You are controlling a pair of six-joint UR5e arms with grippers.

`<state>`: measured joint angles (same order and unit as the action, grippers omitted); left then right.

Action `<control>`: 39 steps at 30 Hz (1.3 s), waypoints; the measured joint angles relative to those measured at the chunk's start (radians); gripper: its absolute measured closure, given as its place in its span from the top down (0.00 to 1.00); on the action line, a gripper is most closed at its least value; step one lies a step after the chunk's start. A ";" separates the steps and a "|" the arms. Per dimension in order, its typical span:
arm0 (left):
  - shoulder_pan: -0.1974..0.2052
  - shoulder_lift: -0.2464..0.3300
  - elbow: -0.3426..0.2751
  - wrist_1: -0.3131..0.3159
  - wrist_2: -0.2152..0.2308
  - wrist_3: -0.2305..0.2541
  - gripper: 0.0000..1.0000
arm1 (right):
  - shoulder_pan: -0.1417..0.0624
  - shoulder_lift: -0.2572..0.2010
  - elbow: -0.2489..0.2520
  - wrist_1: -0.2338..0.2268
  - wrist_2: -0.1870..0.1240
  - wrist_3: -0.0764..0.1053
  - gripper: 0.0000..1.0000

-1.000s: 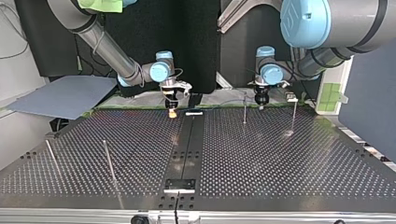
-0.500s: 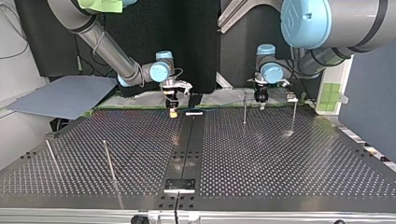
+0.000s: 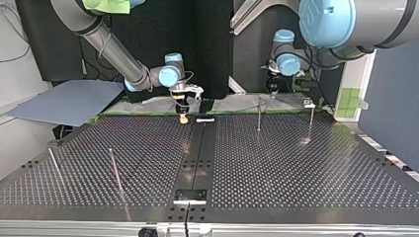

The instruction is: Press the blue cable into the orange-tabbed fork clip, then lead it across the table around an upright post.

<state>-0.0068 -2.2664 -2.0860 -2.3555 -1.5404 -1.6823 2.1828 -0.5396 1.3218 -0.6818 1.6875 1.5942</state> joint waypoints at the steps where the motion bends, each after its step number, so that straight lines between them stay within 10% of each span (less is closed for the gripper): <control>1: 0.000 0.009 -0.010 0.006 0.010 -0.001 1.00 | 0.000 0.000 0.000 0.000 0.000 0.000 0.00; 39: -0.050 0.088 -0.087 0.082 0.055 0.142 1.00 | 0.000 0.003 0.000 0.000 -0.005 -0.003 0.00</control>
<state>-0.0566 -2.1788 -2.1733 -2.2736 -1.4852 -1.5399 2.1828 -0.5367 1.3219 -0.6815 1.6829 1.5910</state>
